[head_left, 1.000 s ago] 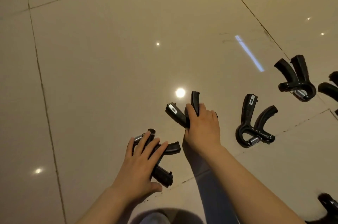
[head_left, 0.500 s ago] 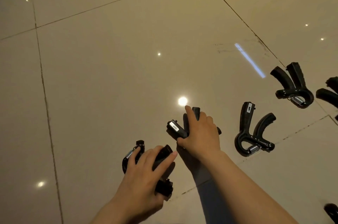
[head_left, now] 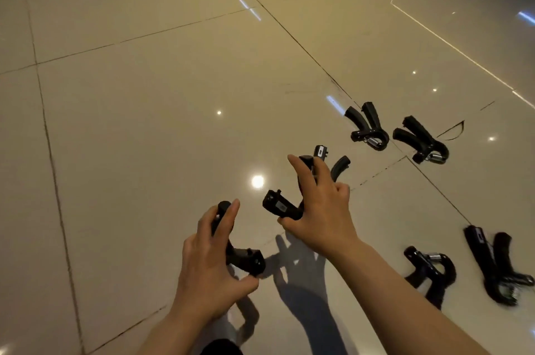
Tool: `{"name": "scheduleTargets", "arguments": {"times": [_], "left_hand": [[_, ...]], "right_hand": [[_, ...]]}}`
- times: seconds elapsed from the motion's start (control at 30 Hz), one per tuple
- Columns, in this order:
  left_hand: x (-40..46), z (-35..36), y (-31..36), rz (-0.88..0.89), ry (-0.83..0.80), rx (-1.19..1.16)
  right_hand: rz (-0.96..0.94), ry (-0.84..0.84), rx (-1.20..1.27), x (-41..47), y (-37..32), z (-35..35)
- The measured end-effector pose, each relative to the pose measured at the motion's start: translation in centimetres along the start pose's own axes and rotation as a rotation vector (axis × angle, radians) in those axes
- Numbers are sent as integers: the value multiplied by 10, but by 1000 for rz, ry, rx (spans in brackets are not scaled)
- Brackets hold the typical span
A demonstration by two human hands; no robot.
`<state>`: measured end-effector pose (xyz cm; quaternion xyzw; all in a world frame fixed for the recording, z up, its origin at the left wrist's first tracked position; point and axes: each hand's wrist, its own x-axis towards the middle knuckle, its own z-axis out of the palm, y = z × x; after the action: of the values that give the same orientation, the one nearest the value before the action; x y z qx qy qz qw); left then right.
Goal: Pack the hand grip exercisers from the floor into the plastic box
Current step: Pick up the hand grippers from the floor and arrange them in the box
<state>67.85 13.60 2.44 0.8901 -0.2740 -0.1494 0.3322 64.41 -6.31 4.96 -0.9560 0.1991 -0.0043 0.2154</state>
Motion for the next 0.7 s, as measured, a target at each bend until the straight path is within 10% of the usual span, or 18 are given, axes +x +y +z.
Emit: {"name": "scheduleTargets", "arguments": {"times": [0.7], "left_hand": [[-202,-108,140,305,52,-166]], "right_hand": [[-76,334,195,-240,-83,-130]]}}
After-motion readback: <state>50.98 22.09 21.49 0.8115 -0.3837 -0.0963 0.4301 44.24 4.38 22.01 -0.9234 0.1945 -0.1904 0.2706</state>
